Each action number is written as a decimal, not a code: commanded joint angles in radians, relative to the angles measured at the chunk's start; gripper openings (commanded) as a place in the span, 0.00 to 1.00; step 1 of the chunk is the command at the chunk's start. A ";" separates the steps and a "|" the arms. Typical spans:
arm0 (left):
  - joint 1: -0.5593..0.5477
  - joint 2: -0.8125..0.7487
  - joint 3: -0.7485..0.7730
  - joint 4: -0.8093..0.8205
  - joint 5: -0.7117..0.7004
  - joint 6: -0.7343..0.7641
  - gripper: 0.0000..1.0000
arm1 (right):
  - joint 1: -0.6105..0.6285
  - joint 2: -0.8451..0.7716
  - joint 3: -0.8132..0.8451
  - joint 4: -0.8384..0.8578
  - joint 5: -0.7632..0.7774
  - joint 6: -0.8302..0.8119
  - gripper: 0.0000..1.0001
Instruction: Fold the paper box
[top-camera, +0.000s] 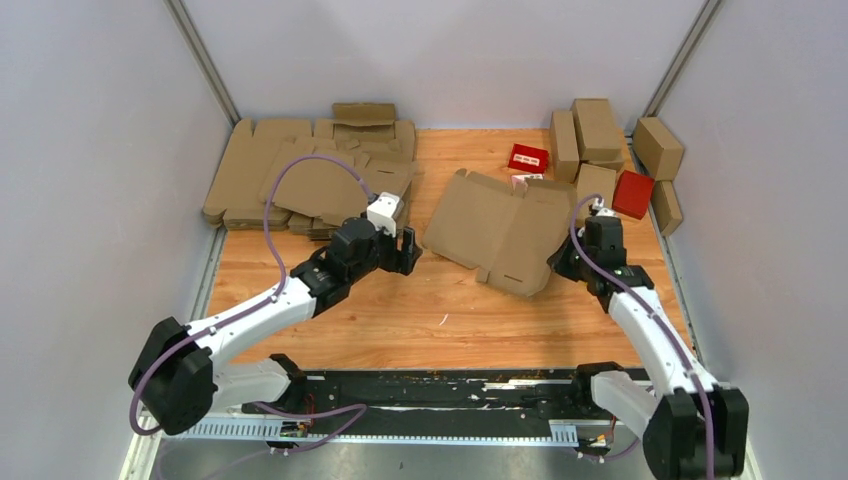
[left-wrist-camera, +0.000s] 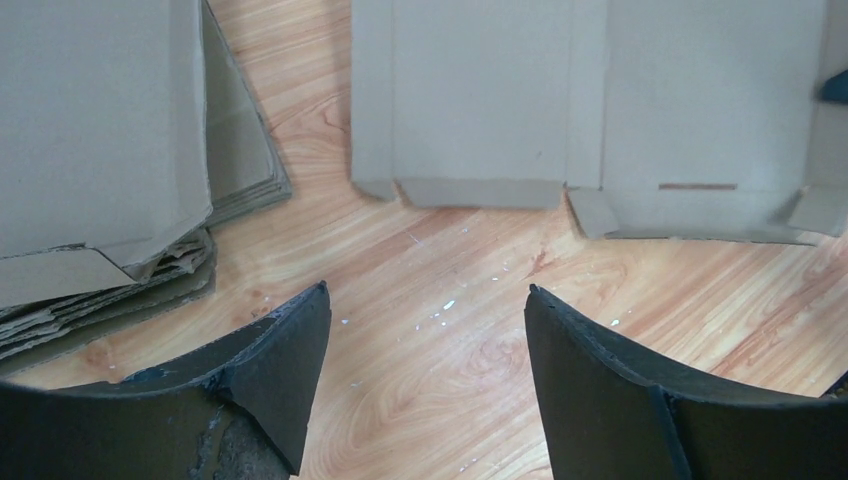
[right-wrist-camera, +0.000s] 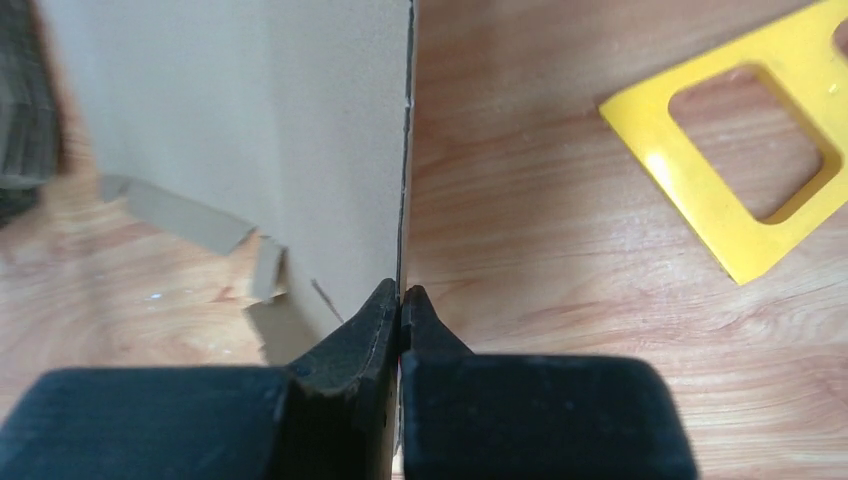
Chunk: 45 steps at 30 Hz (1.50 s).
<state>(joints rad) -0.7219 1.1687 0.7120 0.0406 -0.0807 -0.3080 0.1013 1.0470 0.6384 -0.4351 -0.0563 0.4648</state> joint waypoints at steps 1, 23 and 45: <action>0.018 -0.033 -0.029 0.108 0.030 -0.038 0.79 | -0.003 -0.151 0.083 -0.065 -0.013 -0.040 0.00; 0.072 -0.277 -0.115 0.074 -0.017 -0.101 1.00 | -0.002 -0.351 0.258 0.007 -0.628 -0.033 0.00; 0.408 0.004 -0.136 0.419 0.568 -0.367 1.00 | -0.002 -0.388 0.203 -0.066 -0.769 -0.023 0.00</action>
<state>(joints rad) -0.3798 1.1580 0.6189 0.1791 0.1955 -0.5339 0.1005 0.6537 0.8307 -0.5201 -0.7639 0.4267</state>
